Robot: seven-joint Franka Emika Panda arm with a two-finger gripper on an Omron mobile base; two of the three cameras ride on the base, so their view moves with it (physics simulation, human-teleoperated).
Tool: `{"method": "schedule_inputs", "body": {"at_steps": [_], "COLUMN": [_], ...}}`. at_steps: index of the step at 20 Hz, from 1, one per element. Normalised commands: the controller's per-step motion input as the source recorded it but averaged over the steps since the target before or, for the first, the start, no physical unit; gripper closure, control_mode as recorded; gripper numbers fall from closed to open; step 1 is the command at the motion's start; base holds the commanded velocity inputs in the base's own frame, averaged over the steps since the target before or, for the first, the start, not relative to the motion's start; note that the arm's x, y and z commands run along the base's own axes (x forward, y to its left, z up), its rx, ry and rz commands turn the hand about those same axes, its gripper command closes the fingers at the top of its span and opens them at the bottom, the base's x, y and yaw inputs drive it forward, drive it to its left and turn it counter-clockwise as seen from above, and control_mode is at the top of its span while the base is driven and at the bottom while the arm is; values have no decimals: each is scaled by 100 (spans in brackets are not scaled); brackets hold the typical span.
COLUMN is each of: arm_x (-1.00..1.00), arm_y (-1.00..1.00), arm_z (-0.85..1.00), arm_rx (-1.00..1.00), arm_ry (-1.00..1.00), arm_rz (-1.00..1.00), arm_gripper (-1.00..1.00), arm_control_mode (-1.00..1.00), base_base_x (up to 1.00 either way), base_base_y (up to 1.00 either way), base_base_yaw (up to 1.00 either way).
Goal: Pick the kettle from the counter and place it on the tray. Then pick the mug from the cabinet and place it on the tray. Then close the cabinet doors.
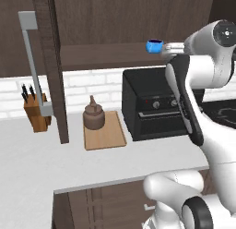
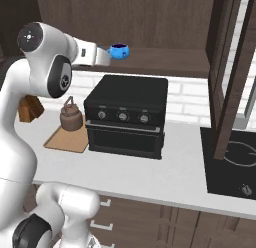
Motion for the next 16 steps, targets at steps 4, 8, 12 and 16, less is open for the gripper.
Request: {"method": "schedule_inputs", "body": {"at_steps": [4,8,12,16], "arm_x": [14,32,23,30], "arm_y": [19,12,3,0], "arm_z": [-7,1,9,4], "arm_rx": [-3,1,7,8], "arm_ry": [0,2,12,11], "arm_rz": [-32,-17,-9,-2], "arm_gripper": [-100,-100,-100,-100], "arm_control_mode": [-100,-100,-100,-100], "base_base_x": [0,0,0,0], "base_base_y": [0,0,0,0], "base_base_yaw": [0,0,0,0]}}
